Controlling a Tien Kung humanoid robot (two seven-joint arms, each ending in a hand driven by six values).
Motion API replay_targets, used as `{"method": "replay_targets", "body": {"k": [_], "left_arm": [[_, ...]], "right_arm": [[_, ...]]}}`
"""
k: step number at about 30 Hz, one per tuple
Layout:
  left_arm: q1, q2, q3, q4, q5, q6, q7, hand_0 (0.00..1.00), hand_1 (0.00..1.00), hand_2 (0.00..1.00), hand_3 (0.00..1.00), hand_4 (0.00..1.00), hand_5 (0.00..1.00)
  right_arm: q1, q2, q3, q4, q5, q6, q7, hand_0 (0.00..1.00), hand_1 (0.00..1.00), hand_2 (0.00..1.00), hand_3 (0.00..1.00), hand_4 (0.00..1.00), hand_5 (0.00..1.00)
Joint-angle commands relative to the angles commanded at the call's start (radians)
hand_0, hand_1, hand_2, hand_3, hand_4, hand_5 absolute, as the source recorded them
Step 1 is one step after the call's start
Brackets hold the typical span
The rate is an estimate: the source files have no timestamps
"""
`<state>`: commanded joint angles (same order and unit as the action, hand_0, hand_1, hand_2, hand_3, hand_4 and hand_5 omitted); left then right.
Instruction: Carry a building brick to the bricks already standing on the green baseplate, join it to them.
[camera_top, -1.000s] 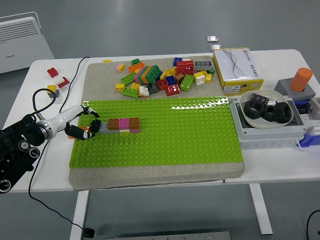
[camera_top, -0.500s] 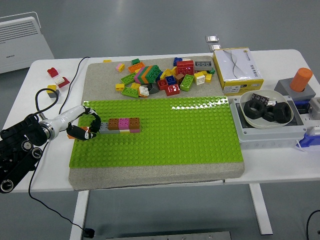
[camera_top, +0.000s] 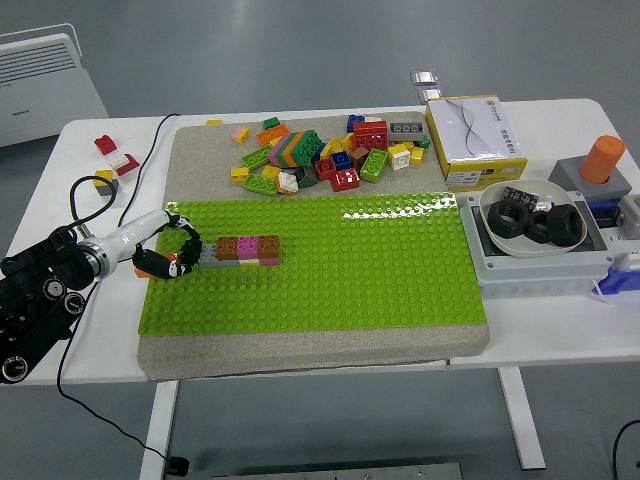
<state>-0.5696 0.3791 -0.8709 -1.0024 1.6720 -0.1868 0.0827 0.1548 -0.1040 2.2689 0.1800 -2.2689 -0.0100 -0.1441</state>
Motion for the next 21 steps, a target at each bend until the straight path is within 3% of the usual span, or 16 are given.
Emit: {"method": "replay_targets", "body": {"k": [19, 21], "left_arm": [[-0.016, -0.018, 0.000, 0.037, -0.016, 0.002, 0.005, 0.946, 0.960, 0.952, 0.645, 0.809, 0.002], [-0.016, -0.019, 0.000, 0.040, -0.019, 0.003, 0.004, 0.946, 0.958, 0.946, 0.595, 0.752, 0.002]], "right_arm": [[0.000, -0.002, 0.000, 0.000, 0.000, 0.000, 0.003, 0.665, 0.624, 0.616, 0.706, 0.732, 0.955], [0.000, -0.002, 0.000, 0.000, 0.000, 0.000, 0.003, 0.668, 0.624, 0.616, 0.705, 0.734, 0.955]]}}
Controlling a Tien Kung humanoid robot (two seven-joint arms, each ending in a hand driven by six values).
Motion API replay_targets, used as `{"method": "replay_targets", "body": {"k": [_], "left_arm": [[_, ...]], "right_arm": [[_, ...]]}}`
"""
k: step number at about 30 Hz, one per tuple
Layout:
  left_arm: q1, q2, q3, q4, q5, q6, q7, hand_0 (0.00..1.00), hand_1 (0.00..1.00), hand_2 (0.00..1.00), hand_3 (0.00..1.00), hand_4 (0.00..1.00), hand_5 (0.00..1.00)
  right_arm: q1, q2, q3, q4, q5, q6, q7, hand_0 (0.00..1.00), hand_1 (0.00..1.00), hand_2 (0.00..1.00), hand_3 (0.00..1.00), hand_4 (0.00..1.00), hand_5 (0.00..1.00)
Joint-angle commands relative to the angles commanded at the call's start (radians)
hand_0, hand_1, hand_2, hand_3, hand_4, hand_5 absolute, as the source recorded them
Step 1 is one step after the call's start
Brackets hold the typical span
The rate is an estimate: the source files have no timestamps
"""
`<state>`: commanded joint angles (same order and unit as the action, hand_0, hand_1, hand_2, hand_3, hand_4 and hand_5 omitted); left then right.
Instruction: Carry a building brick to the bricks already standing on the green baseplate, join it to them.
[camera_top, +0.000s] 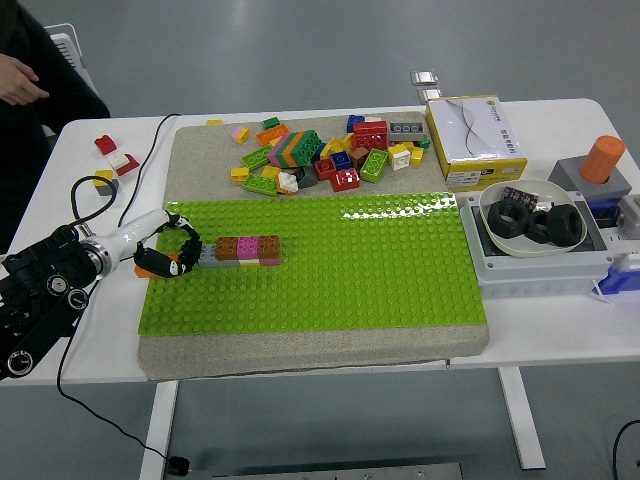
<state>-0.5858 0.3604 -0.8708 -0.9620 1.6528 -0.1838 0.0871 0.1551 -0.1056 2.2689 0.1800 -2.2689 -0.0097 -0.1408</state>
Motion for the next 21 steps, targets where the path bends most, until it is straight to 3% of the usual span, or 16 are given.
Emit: {"method": "replay_targets", "body": {"k": [4, 5, 11, 16, 17, 21], "left_arm": [[0.002, -0.002, 0.000, 0.004, -0.003, 0.003, -0.001, 0.946, 0.958, 0.946, 0.595, 0.752, 0.002], [0.002, -0.002, 0.000, 0.004, -0.004, 0.004, -0.002, 0.945, 0.959, 0.939, 0.576, 0.648, 0.002], [0.005, -0.003, 0.001, 0.005, -0.008, 0.009, -0.005, 0.944, 0.956, 0.932, 0.565, 0.632, 0.002], [0.007, -0.004, 0.003, 0.003, -0.011, 0.011, -0.007, 0.944, 0.956, 0.932, 0.565, 0.632, 0.002], [0.007, -0.004, 0.003, 0.001, -0.012, 0.011, -0.007, 0.942, 0.952, 0.918, 0.560, 0.714, 0.002], [0.007, -0.003, 0.003, -0.007, -0.015, 0.010, -0.005, 0.942, 0.952, 0.918, 0.560, 0.714, 0.002]], "right_arm": [[0.000, 0.000, 0.000, 0.000, 0.000, 0.000, 0.001, 0.668, 0.624, 0.616, 0.705, 0.734, 0.955], [-0.001, 0.000, 0.000, 0.000, 0.000, 0.000, 0.001, 0.668, 0.626, 0.616, 0.705, 0.735, 0.955], [-0.002, 0.000, 0.000, 0.000, 0.000, 0.000, 0.002, 0.668, 0.626, 0.617, 0.707, 0.737, 0.952], [-0.002, 0.000, 0.000, 0.000, 0.000, 0.000, 0.003, 0.668, 0.626, 0.617, 0.707, 0.737, 0.952], [-0.002, 0.000, 0.000, 0.000, 0.000, 0.000, 0.004, 0.668, 0.624, 0.617, 0.707, 0.737, 0.951], [-0.001, 0.000, 0.000, 0.000, 0.000, 0.001, 0.004, 0.668, 0.624, 0.617, 0.707, 0.737, 0.951]]}}
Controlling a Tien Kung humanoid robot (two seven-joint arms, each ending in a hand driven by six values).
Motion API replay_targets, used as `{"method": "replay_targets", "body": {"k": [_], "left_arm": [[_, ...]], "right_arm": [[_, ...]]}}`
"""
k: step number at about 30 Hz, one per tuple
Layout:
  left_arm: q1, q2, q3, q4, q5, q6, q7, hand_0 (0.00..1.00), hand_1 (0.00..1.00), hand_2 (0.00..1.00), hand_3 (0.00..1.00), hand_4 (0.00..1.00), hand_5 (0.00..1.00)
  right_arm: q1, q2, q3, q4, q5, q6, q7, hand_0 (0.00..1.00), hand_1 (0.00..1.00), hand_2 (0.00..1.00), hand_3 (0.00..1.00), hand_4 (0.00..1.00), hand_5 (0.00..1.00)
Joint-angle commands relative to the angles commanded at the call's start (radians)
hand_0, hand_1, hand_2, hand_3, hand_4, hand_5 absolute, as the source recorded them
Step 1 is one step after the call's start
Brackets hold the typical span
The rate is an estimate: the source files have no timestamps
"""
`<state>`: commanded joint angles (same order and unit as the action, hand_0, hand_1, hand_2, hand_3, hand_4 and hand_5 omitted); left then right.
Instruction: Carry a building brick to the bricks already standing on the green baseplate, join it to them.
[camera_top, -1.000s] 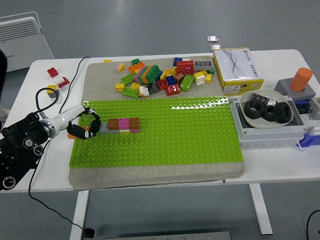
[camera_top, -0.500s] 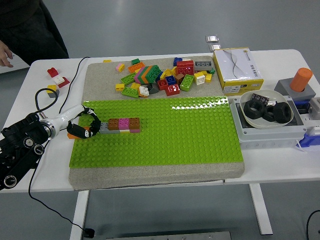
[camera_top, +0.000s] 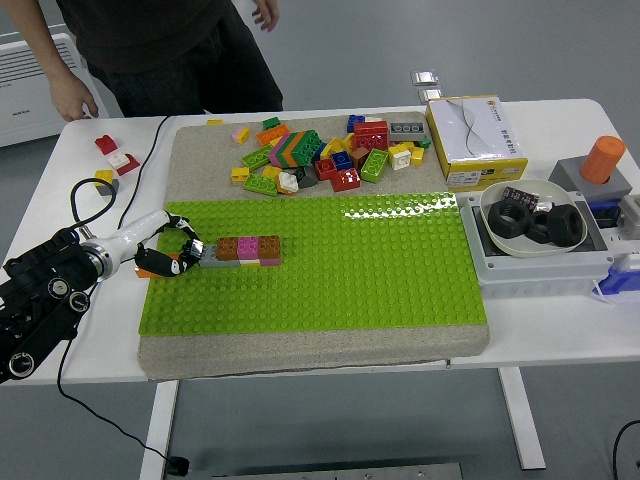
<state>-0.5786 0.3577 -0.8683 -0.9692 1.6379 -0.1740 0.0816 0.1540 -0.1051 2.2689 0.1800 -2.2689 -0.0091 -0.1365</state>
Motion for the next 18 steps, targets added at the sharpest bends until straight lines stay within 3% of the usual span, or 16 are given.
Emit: {"method": "replay_targets", "body": {"k": [18], "left_arm": [[0.000, 0.008, -0.011, -0.032, 0.006, -0.008, 0.011, 0.935, 0.949, 0.899, 0.528, 0.718, 0.002]], "right_arm": [[0.001, -0.001, 0.000, 0.000, 0.000, 0.002, 0.001, 0.673, 0.626, 0.618, 0.712, 0.743, 0.959]]}}
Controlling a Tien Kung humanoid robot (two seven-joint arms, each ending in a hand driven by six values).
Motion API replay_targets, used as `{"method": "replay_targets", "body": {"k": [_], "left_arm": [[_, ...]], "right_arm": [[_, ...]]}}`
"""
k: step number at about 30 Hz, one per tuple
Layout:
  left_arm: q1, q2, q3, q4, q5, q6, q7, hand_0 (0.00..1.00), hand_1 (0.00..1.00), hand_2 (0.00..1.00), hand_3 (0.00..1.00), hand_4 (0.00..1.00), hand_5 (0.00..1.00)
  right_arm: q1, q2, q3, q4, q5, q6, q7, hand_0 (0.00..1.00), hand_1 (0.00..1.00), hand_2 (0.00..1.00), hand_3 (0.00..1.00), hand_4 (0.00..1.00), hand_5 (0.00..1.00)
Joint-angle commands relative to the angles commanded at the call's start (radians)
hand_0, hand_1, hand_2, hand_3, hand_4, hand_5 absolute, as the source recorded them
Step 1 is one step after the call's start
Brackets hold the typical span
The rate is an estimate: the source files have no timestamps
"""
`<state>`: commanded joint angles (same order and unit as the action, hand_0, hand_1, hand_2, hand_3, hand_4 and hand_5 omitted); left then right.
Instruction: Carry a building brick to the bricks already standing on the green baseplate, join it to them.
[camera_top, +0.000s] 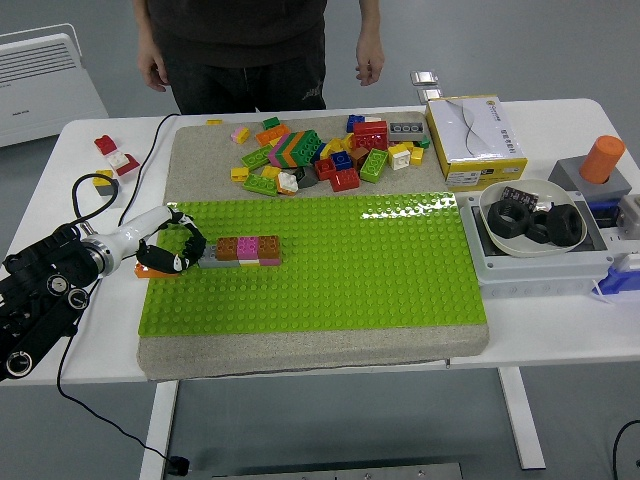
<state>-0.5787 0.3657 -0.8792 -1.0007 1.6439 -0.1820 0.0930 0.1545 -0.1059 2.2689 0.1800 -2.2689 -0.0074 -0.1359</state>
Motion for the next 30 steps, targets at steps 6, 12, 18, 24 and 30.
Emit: {"method": "replay_targets", "body": {"k": [6, 12, 18, 24, 30], "left_arm": [[-0.002, 0.002, 0.003, -0.015, 0.006, -0.004, 0.006, 0.932, 0.946, 0.898, 0.529, 0.717, 0.002], [-0.006, -0.004, 0.011, -0.019, 0.005, -0.004, 0.006, 0.929, 0.945, 0.897, 0.531, 0.706, 0.002], [-0.008, -0.010, 0.013, -0.017, 0.006, -0.004, 0.006, 0.927, 0.943, 0.896, 0.532, 0.700, 0.002], [-0.010, -0.014, 0.015, -0.014, 0.003, -0.004, 0.006, 0.927, 0.943, 0.897, 0.534, 0.696, 0.002], [-0.012, -0.022, 0.015, -0.012, 0.002, -0.003, 0.006, 0.927, 0.943, 0.896, 0.534, 0.686, 0.002]], "right_arm": [[0.001, 0.000, 0.000, 0.000, 0.000, 0.001, 0.001, 0.675, 0.627, 0.618, 0.712, 0.744, 0.959], [0.001, 0.000, 0.000, 0.000, 0.000, 0.001, 0.003, 0.673, 0.627, 0.615, 0.711, 0.745, 0.962], [0.002, 0.000, 0.000, 0.000, 0.000, 0.001, 0.003, 0.674, 0.627, 0.615, 0.711, 0.745, 0.962], [0.003, -0.001, 0.000, 0.000, 0.000, 0.001, 0.003, 0.674, 0.627, 0.615, 0.710, 0.745, 0.963], [0.004, -0.001, 0.000, 0.000, 0.000, 0.001, 0.003, 0.675, 0.627, 0.615, 0.711, 0.745, 0.962]]}}
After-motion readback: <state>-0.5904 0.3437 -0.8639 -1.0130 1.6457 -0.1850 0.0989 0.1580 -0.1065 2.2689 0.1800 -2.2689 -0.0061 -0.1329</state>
